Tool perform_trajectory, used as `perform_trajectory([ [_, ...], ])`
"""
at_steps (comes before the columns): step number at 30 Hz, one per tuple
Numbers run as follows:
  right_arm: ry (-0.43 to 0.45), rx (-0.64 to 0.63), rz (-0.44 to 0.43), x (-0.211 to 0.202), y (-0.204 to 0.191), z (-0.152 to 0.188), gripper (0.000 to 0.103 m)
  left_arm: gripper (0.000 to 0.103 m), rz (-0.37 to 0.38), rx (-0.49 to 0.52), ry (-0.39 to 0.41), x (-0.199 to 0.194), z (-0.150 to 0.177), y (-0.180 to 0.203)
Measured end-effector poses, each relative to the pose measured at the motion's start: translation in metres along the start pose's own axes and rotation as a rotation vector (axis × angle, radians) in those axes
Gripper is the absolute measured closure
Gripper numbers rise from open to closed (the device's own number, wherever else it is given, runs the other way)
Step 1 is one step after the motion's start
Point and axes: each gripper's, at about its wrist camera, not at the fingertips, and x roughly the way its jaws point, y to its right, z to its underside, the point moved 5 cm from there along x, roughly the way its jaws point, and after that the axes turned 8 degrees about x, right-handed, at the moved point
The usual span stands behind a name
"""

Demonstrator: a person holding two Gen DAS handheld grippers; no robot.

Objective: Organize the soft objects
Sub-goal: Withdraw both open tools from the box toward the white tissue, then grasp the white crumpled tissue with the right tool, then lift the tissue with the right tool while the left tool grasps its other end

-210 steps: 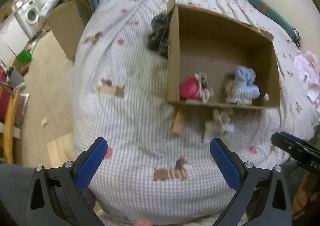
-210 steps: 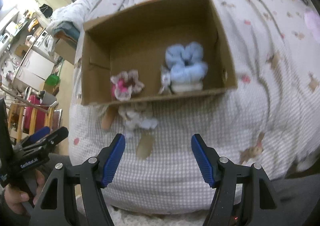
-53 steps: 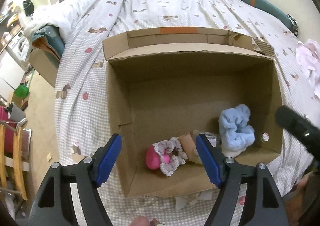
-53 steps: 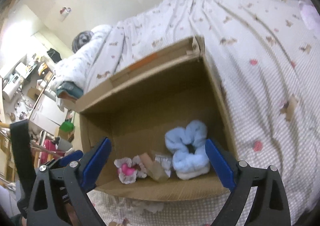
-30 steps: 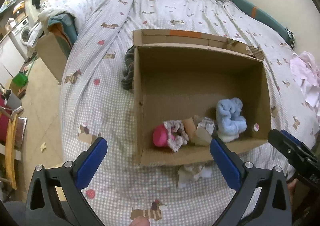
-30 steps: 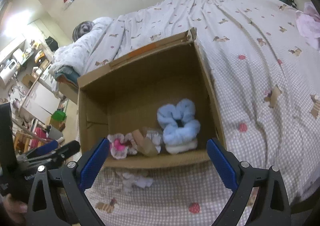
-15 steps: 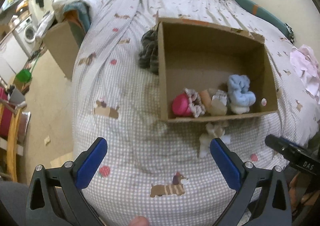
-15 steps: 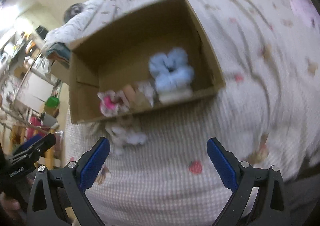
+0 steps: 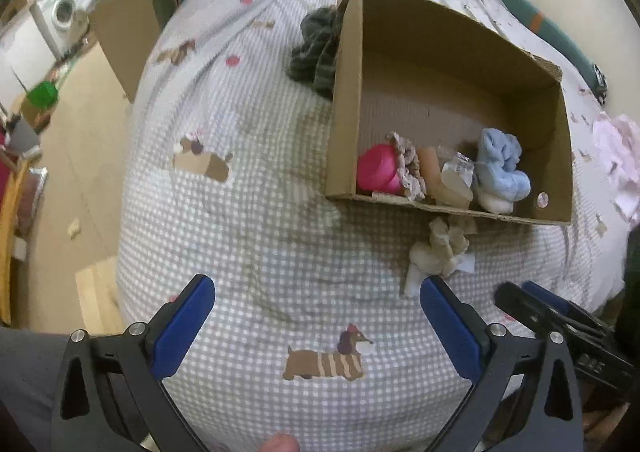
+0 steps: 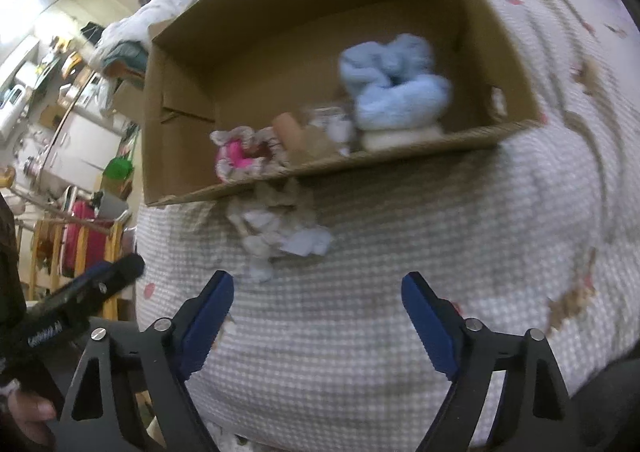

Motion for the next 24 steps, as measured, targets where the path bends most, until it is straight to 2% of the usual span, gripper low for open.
perform_trajectory([
  [4, -0.004, -0.001, 0.003, 0.015, -0.012, -0.011, 0.013, 0.001, 0.018, -0.029, -0.005, -0.001, 0.0, -0.005],
  [8, 0.009, -0.068, 0.04, 0.032, -0.032, -0.027, 0.013, 0.001, 0.044, -0.053, -0.014, -0.001, 0.0, -0.007],
  [10, 0.004, -0.098, 0.054, 0.042, -0.038, -0.033, 0.021, 0.001, 0.047, -0.051, -0.016, 0.0, 0.0, -0.006],
  [11, -0.01, -0.102, 0.055, 0.048, -0.039, -0.034, 0.029, 0.001, 0.049, -0.049, -0.016, -0.001, 0.0, -0.006],
  [12, -0.029, -0.096, 0.05, 0.053, -0.039, -0.035, 0.043, 0.001, 0.049, -0.048, -0.015, -0.001, 0.0, -0.006],
  [14, -0.059, -0.093, 0.032, 0.059, -0.039, -0.033, 0.063, 0.001, 0.051, -0.05, -0.016, -0.001, 0.0, -0.006],
  [15, -0.059, -0.104, 0.037, 0.059, -0.04, -0.033, 0.068, 0.001, 0.055, -0.052, -0.018, -0.001, 0.0, -0.006],
  [18, -0.044, -0.139, 0.008, 0.049, -0.041, -0.027, 0.076, 0.001, 0.06, -0.056, -0.022, 0.0, 0.001, -0.006],
  [24, -0.048, -0.103, -0.068, 0.014, -0.033, -0.01, 0.077, 0.001, 0.054, -0.027, -0.031, 0.003, 0.003, 0.001],
])
